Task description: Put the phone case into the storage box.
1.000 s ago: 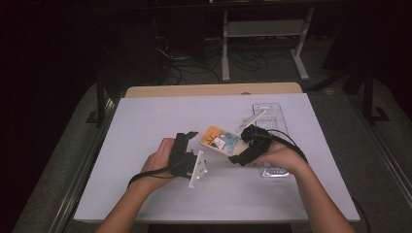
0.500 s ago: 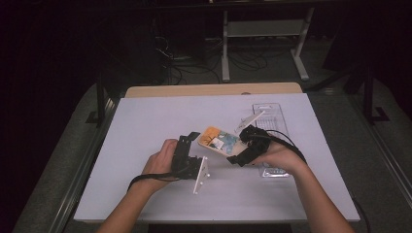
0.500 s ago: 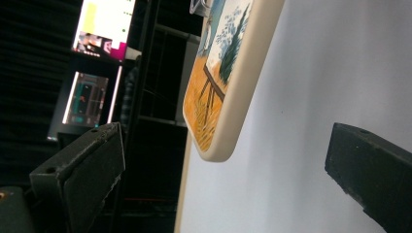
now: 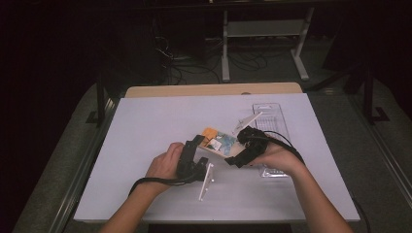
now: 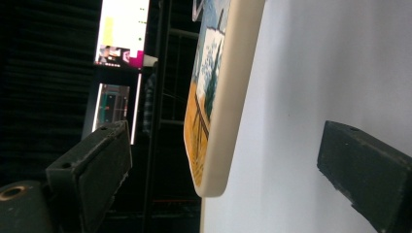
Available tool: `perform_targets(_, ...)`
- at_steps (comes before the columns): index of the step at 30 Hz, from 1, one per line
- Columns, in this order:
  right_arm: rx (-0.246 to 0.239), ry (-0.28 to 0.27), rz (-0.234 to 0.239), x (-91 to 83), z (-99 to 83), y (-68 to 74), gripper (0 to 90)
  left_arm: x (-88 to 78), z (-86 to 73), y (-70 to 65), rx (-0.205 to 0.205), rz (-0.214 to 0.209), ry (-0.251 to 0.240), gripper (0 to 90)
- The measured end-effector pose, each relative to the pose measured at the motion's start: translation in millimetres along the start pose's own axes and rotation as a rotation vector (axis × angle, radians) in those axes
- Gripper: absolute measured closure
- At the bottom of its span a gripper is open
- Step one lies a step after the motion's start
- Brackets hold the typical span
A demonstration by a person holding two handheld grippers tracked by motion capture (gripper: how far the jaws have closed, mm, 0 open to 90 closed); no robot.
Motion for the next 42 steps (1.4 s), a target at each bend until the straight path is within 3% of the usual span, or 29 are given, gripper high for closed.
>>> perform_targets(3, 0.007, 0.001, 0.001, 0.3, 0.5, 1.3, 10.0, 0.2, 0.9, -1.2, 0.006, 0.011, -0.004, 7.8)
perform_targets(6, -0.013, -0.002, -0.004, 1.6, 0.6, 0.7, 10.0, -0.5, 2.0, -2.8, 0.036, 0.035, -0.007, 10.3)
perform_targets(12, -0.007, -0.003, 0.008, 2.0, 2.2, 3.3, 10.0, -0.3, 4.3, -5.6, 0.078, 0.058, -0.004, 14.8)
perform_targets(17, -0.008, -0.003, 0.015, 4.3, 3.6, 6.1, 10.0, 0.0, 5.5, -8.3, 0.111, 0.085, -0.017, 23.0)
perform_targets(26, -0.016, -0.003, 0.016, 5.8, 4.3, 7.5, 10.0, -1.9, 6.9, -8.6, 0.132, 0.11, -0.031, 37.2)
perform_targets(42, -0.033, -0.008, 0.017, 7.0, 4.6, 7.5, 10.0, -1.8, 8.8, -10.5, 0.158, 0.116, -0.042, 50.9)
Point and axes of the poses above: each handheld gripper's, and its own axes: x roughly forward along the jaws, z roughly out of its top, y roughly to its left, the point moved 3 cm from there along x, roughly forward along the jaws, and after that the axes turned 3 degrees about -x, right-handed, at the moved point
